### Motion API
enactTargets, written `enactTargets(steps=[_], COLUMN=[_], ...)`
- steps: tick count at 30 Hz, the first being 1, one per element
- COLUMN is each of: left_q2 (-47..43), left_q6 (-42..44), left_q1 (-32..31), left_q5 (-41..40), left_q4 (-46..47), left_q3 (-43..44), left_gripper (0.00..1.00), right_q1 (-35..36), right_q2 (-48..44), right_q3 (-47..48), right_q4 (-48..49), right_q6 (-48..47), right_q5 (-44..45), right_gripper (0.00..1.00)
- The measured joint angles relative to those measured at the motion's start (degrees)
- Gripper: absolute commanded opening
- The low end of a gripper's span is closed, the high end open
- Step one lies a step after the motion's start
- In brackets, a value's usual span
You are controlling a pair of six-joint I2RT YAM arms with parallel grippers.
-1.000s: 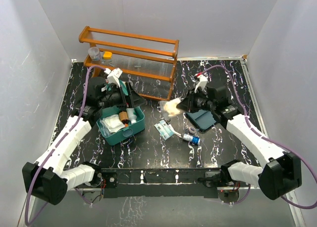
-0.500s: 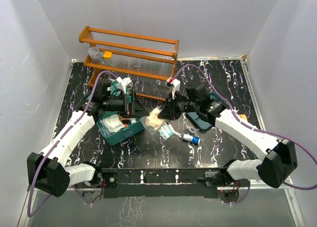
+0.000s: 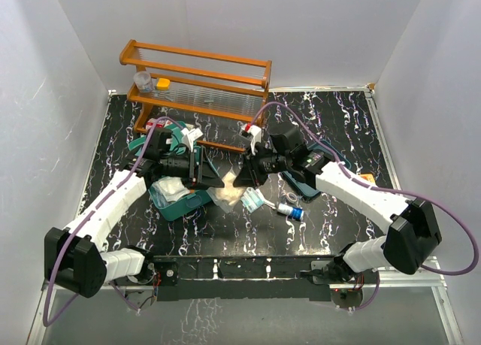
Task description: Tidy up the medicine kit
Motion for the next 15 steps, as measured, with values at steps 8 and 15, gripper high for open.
enactTargets(steps=[8, 15], left_q2=[1.57, 2.12], left_q6=[1.14, 2.34], left_q1=[-0.81, -2.12], left_q5=[2.21, 2.84], left_q4=[0.72, 0.70], left_q3=[-0.94, -2.16], left_gripper=[0.54, 0.49], right_q1=[1.18, 2.49], right_q2=[3.17, 5.95], right_q3=[1.05, 4.46], right_q4=[-0.09, -0.42], right_q6=[-0.02, 0.02], right_q5=[-0.83, -1.55], right_gripper=[0.09, 0.09])
